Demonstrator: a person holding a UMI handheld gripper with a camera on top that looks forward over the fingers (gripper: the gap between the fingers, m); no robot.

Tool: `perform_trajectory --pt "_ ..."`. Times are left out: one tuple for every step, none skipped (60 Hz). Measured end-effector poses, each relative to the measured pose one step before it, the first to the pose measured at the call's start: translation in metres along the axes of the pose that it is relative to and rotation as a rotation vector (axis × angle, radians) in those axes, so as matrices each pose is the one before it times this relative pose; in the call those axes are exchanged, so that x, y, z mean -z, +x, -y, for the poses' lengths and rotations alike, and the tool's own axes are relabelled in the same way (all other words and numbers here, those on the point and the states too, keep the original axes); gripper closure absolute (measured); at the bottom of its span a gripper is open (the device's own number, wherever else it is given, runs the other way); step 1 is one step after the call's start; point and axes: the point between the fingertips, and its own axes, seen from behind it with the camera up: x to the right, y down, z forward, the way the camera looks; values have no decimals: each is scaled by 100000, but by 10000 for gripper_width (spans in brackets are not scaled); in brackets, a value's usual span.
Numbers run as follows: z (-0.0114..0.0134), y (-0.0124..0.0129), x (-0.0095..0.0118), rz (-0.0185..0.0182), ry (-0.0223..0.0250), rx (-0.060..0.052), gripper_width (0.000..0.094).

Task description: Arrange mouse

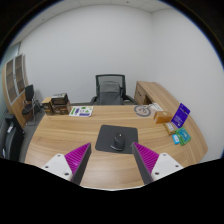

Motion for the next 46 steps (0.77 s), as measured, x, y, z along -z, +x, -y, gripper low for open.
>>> perform_trajectory --pt "-139 -227 956 -108 431 625 81" --pt "-171 -250 921 52 355 575 80" --pt "-298 -128 896 353 198 683 80" --pt "-329 -282 805 215 -134 797 83" --pt "-349 -227 769 76 -361 819 83" --pt "-326 -13 801 -313 -355 573 78" --pt "-359 -64 651 -598 -127 601 75" --pt "-275 70 711 -654 -82 292 77" --pt "-305 -13 668 -653 36 202 78" --pt "-272 -35 641 -503 102 47 76" --pt "-296 -76 622 -383 111 -29 75" --pt "-316 -92 568 -295 59 -107 76" --pt "-334 -55 537 -208 -48 -115 76" --pt "-322 32 406 -65 -38 -64 76" --pt "-290 -54 504 -153 -93 -212 77" --pt "-283 -76 466 -77 -44 -263 75" --pt "-267 -112 413 -24 65 -403 74" --pt "-273 -117 365 120 21 -585 73" --pt "-290 -128 346 155 -55 -603 73" --pt "-287 -78 320 105 -71 -405 75" --pt "-261 -27 275 -52 -46 -73 75" --pt "-246 12 233 -171 -71 126 73" --pt "-265 24 224 -124 -185 -157 74" --pt "-240 -5 192 -58 -199 -457 77" --pt "-206 22 133 14 -186 -590 77" --pt "-213 21 45 -108 -86 -274 78" --pt "-221 -22 125 -208 -94 -85 76" --pt "-185 141 93 -75 52 -20 77" --pt "-108 106 83 -228 120 -161 77" --pt "-99 144 85 -333 108 -187 77" --pt "-89 139 71 -380 -4 -73 77" --pt "-126 161 54 -375 -127 43 75" --pt "-132 91 55 -370 -324 31 74" --pt "-138 83 32 -311 -270 93 75" --pt "-187 164 -102 -196 46 39 73" --pt "-41 17 51 -111 36 -49 74" --pt "-22 12 29 -25 67 -63 74" --pt "-31 3 70 60 -4 -77 74" --pt "-27 -40 44 183 -81 -169 74" --pt "-56 -35 61 304 -143 -308 76" --pt "-48 -70 46 368 -179 -372 76" --pt "-76 -81 42 360 -136 -356 76" --pt "-66 -6 9 244 -61 -347 76" --pt "-67 28 18 63 -106 -236 75" --pt "-76 50 22 29 -157 -151 74" --pt "-95 34 3 135 -216 -97 74"
